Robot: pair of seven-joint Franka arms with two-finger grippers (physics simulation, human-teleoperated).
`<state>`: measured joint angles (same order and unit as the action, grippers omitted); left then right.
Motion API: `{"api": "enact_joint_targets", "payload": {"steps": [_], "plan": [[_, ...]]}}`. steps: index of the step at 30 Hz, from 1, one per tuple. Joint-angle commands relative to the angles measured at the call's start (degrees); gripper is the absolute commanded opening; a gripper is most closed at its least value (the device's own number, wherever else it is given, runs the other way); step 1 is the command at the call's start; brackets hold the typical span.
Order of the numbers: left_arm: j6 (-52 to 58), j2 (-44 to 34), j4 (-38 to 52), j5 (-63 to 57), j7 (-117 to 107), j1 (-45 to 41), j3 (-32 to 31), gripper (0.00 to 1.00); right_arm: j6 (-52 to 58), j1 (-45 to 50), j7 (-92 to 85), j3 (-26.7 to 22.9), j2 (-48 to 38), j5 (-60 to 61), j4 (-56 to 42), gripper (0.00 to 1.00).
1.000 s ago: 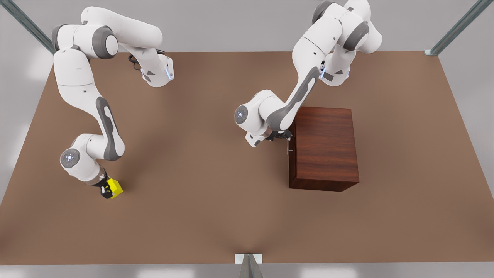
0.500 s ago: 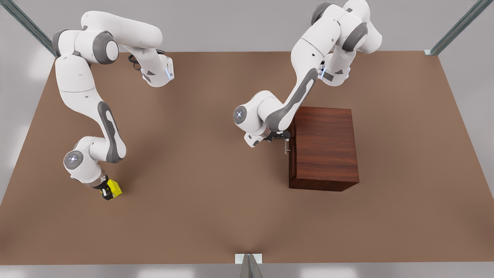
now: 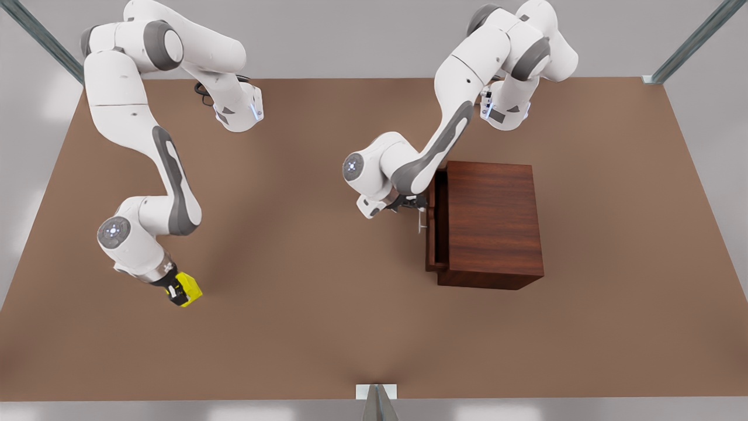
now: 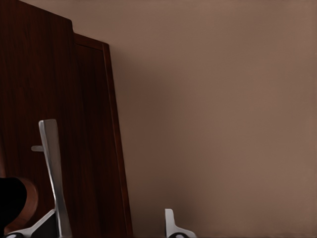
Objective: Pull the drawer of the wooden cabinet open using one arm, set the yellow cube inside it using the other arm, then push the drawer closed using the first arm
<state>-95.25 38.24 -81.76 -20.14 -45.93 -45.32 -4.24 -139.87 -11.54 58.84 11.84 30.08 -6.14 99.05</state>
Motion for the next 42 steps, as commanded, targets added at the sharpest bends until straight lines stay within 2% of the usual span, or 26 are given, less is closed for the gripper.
{"api": "enact_joint_targets", "payload": {"steps": [1, 4, 6, 42], "plan": [[0.5, 0.0, 0.6, 0.5, -1.2, 0.0, -0.1, 1.0, 11.0, 0.0, 18.4, 2.2, -0.4, -0.5, -2.3, 0.6], [0.5, 0.0, 0.6, 0.6, -1.4, 0.0, -0.4, 1.0, 15.2, -0.1, 27.4, 7.6, -0.4, -0.5, -5.9, 0.6], [0.5, 0.0, 0.6, 0.6, -1.4, -0.3, -0.4, 1.0, 16.7, 0.0, 29.0, 8.9, -0.4, -0.5, -6.9, 0.6], [2.9, 1.8, 5.3, 3.0, -3.9, -2.6, -0.5, 1.0, 16.7, -0.1, 38.2, 15.3, -0.6, -0.6, -7.6, 0.59]]}}
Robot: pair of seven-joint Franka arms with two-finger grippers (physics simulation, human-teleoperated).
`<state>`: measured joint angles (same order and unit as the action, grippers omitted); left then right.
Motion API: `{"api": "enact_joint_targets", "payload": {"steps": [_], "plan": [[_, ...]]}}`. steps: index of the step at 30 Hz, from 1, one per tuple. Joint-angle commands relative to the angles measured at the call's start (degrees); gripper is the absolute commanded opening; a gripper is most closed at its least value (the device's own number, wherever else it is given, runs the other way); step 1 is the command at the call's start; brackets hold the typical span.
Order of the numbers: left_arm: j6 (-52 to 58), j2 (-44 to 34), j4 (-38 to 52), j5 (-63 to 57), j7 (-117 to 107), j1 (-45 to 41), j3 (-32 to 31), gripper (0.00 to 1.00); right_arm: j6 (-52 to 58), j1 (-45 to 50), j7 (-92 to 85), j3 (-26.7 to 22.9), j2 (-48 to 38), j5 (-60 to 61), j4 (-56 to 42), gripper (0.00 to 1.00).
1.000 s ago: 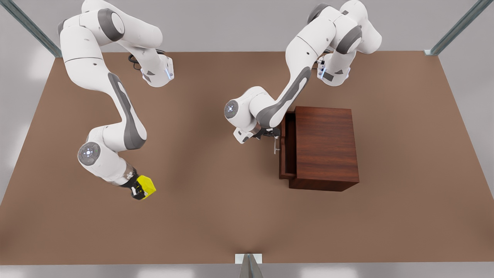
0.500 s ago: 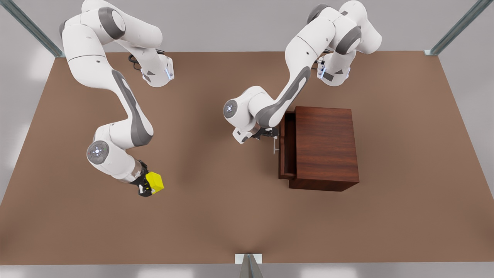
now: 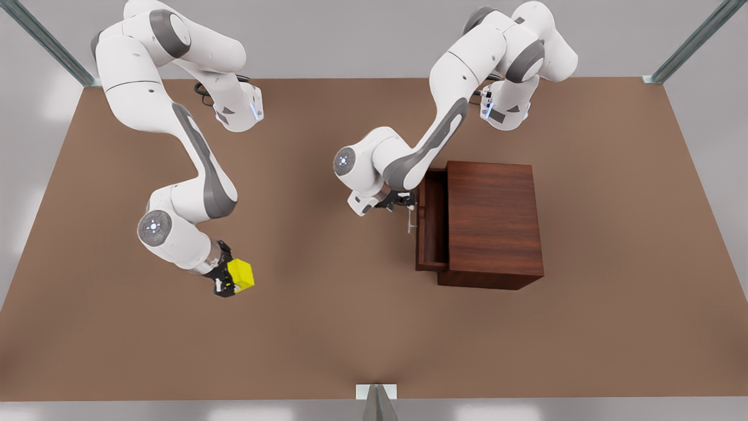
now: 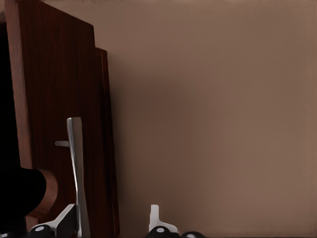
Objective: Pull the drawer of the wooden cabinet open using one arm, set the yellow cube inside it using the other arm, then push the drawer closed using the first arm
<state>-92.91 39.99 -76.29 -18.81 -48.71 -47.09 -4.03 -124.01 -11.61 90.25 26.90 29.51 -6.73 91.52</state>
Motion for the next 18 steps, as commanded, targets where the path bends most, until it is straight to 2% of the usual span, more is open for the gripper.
{"api": "enact_joint_targets", "payload": {"steps": [1, 14, 18], "plan": [[0.5, 0.0, -0.2, 1.7, -1.1, -0.9, -0.7, 1.0, 0.9, 0.0, 7.0, 0.3, -0.1, 0.0, -0.1, 0.59], [5.1, -1.7, 3.3, 4.1, -1.0, -0.5, -2.3, 1.0, 1.4, 0.0, 9.8, 2.4, -0.4, 0.0, -0.5, 0.59], [12.7, -10.8, 3.6, 9.5, 2.8, 3.8, -3.0, 1.0, 1.6, 0.1, 13.9, 4.9, -0.5, -0.4, -0.8, 0.58]]}}
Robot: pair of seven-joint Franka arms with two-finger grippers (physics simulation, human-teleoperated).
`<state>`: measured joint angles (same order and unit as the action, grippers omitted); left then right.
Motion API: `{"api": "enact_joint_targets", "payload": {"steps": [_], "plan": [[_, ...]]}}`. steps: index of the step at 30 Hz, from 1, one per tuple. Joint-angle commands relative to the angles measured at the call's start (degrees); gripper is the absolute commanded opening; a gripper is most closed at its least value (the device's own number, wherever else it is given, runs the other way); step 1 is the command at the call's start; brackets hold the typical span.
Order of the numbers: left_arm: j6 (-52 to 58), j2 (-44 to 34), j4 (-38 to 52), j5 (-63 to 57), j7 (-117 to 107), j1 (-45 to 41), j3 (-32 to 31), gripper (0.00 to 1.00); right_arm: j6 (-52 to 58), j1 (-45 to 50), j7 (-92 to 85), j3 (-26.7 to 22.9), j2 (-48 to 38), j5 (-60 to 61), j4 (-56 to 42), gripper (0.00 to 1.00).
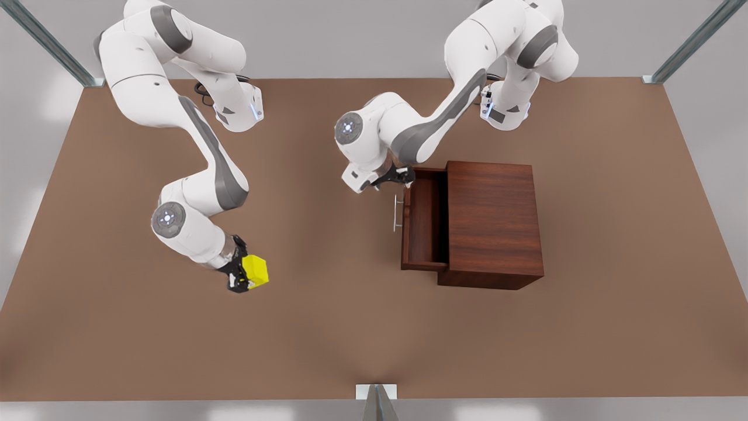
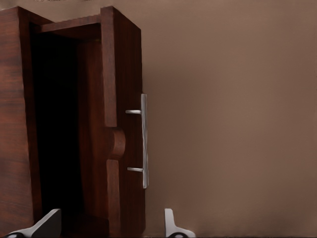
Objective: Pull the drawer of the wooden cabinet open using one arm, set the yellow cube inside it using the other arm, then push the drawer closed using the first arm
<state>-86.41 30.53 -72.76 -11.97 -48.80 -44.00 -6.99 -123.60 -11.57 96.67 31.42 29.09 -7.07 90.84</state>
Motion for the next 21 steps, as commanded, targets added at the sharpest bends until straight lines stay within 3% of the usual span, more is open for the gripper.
{"api": "enact_joint_targets", "payload": {"steps": [1, 5, 10, 12, 21], "plan": [[8.2, -4.1, 0.1, 2.8, 5.7, 2.9, -0.2, 1.0, 1.2, 0.1, 9.0, 1.4, -0.1, -0.2, -0.2, 0.58], [13.8, -13.6, -0.7, 3.3, 28.0, 17.4, 0.0, 1.0, 1.2, 1.7, 19.6, 3.9, 0.0, -3.1, -1.1, 0.58], [10.1, -13.4, -0.7, 4.6, 46.6, 32.4, 0.7, 1.0, 1.2, 2.9, 32.3, 6.0, -0.1, -5.9, -1.7, 0.58], [9.3, -13.1, -0.7, 4.4, 47.7, 33.5, 0.7, 1.0, 2.7, 3.0, 39.4, 7.9, -0.1, -8.7, -2.7, 0.58], [9.3, -13.0, -0.6, 4.0, 49.9, 35.0, 0.7, 1.0, 5.6, 13.9, 66.7, 7.7, 1.0, -17.4, -7.3, 0.58]]}}
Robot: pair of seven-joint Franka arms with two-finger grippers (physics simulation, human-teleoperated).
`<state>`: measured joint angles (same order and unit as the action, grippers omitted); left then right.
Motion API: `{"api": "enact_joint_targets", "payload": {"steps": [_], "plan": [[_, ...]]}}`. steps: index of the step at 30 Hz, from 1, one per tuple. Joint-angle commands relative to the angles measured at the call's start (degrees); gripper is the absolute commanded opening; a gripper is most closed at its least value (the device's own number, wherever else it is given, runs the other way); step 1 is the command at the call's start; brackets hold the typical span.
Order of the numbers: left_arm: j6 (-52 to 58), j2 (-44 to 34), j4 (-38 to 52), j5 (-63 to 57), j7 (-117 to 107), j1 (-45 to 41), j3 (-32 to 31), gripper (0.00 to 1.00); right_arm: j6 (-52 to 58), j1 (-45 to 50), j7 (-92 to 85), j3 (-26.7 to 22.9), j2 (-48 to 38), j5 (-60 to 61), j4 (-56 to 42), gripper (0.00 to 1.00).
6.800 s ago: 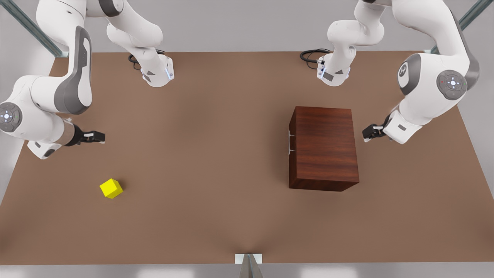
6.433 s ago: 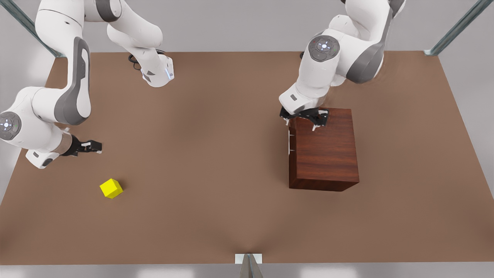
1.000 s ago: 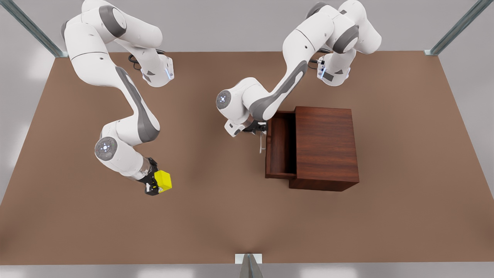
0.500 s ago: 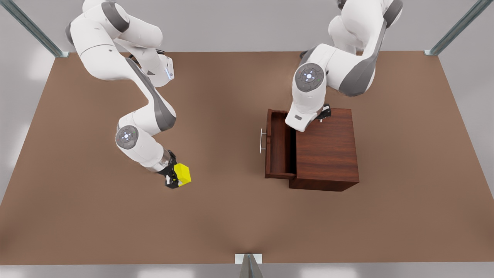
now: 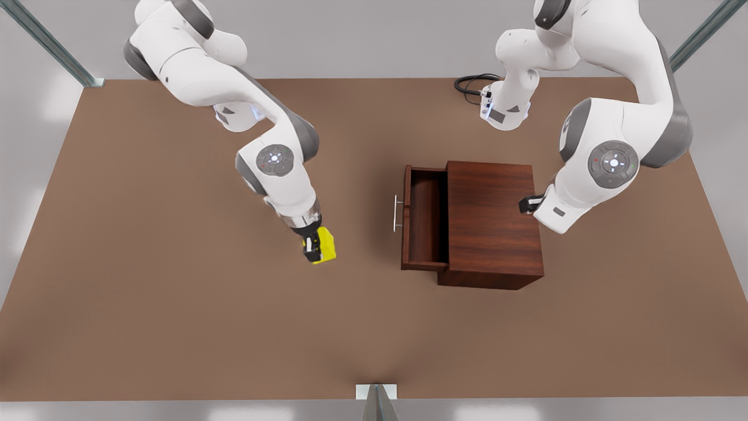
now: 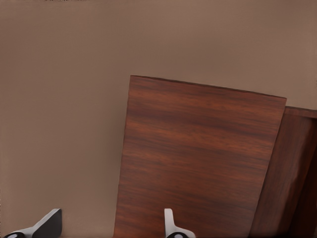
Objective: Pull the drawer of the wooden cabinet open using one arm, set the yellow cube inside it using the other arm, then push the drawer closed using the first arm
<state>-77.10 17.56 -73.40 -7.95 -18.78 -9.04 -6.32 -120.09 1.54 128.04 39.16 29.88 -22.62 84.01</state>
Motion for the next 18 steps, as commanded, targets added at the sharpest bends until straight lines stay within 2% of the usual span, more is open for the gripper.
{"api": "enact_joint_targets", "payload": {"steps": [1, 7, 9, 10, 13, 16, 18], "plan": [[0.0, -0.1, 0.0, 0.0, 19.8, 0.1, 0.0, 1.0, 2.1, 1.2, 36.7, 0.0, 0.5, -2.1, -0.8, 0.58], [0.0, -0.1, 0.0, 0.0, 20.3, 0.3, 0.0, 1.0, 2.7, 9.5, 47.7, -2.6, 4.6, -5.4, -6.0, 0.58], [0.0, -0.1, 0.1, 0.0, 20.4, 0.4, 0.0, 1.0, 5.0, 12.3, 49.8, -2.6, 7.3, -5.8, -10.6, 0.58], [0.0, -0.1, 0.1, 0.0, 20.4, 0.4, 0.0, 1.0, 5.0, 13.7, 50.5, -3.5, 7.6, -5.8, -11.7, 0.58], [0.0, -0.1, 0.0, 0.0, 20.4, 0.4, 0.0, 1.0, 3.7, 21.9, 54.2, -10.6, 10.2, -5.8, -17.6, 0.58], [0.0, -0.1, 0.0, 0.1, 20.4, 0.4, 0.0, 1.0, 0.0, 24.8, 56.9, -11.1, 11.3, -5.8, -17.7, 0.58], [-0.1, -0.1, 0.0, 0.1, 20.4, 0.4, 0.0, 1.0, -1.8, 28.4, 59.8, -14.0, 11.7, -5.8, -18.4, 0.58]]}}
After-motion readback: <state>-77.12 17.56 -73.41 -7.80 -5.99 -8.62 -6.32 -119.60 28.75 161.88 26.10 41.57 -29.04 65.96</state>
